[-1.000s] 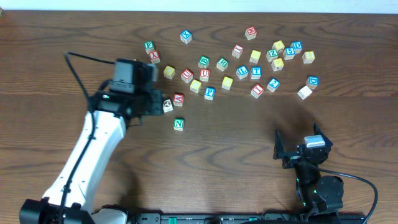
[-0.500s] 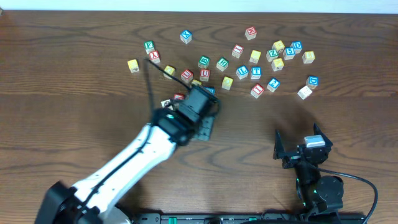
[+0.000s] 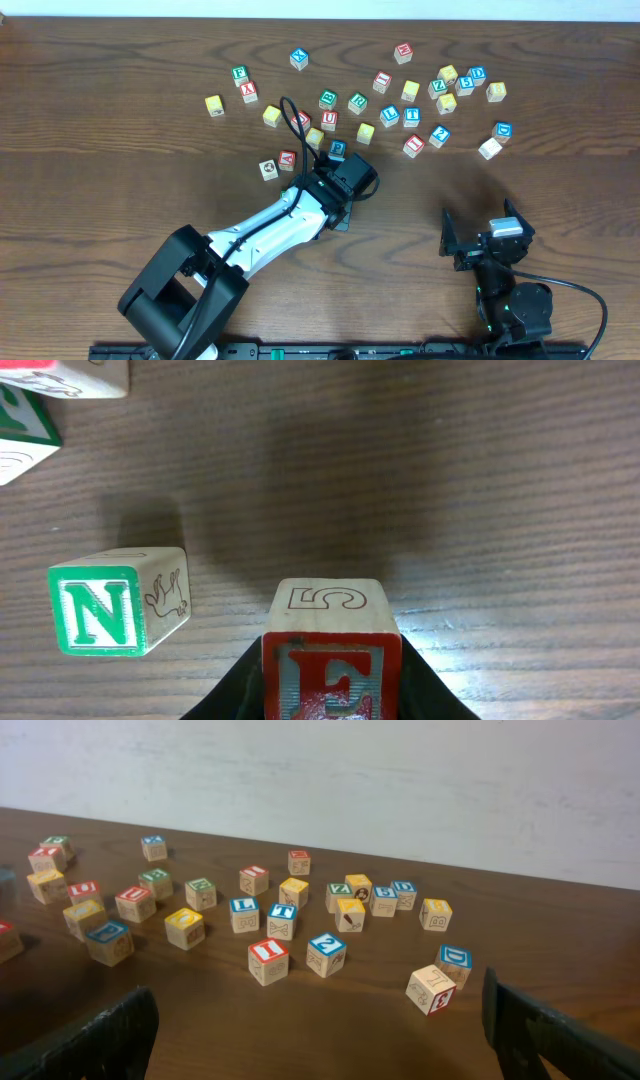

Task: Spell out NEURIPS
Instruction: 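Carry the red E block to the right of the N block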

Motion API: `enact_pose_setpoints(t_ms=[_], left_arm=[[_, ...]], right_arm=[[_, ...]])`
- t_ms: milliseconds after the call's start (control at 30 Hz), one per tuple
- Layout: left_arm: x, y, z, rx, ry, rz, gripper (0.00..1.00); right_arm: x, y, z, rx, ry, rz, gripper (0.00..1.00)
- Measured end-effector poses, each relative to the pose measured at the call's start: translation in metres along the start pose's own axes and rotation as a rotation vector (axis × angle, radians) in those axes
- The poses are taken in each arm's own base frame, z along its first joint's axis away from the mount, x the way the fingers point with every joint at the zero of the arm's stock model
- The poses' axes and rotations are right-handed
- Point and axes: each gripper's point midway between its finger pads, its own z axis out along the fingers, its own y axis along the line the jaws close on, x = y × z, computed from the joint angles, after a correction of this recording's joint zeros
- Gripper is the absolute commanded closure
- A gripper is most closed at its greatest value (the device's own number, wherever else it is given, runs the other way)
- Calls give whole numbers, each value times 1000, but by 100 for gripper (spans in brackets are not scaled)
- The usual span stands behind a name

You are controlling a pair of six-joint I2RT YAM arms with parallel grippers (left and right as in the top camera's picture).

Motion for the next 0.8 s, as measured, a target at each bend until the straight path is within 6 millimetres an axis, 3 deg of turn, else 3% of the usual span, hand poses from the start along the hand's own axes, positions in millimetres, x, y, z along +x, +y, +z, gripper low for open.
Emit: enact_pose_setpoints(t_ms=[400, 800], left_arm=[[2, 1, 1, 24, 30, -83, 92], [0, 32, 8, 76, 128, -155, 92]], right_arm=[[0, 0, 0, 0, 0, 0, 1], [0, 0, 0, 0, 0, 0, 1]])
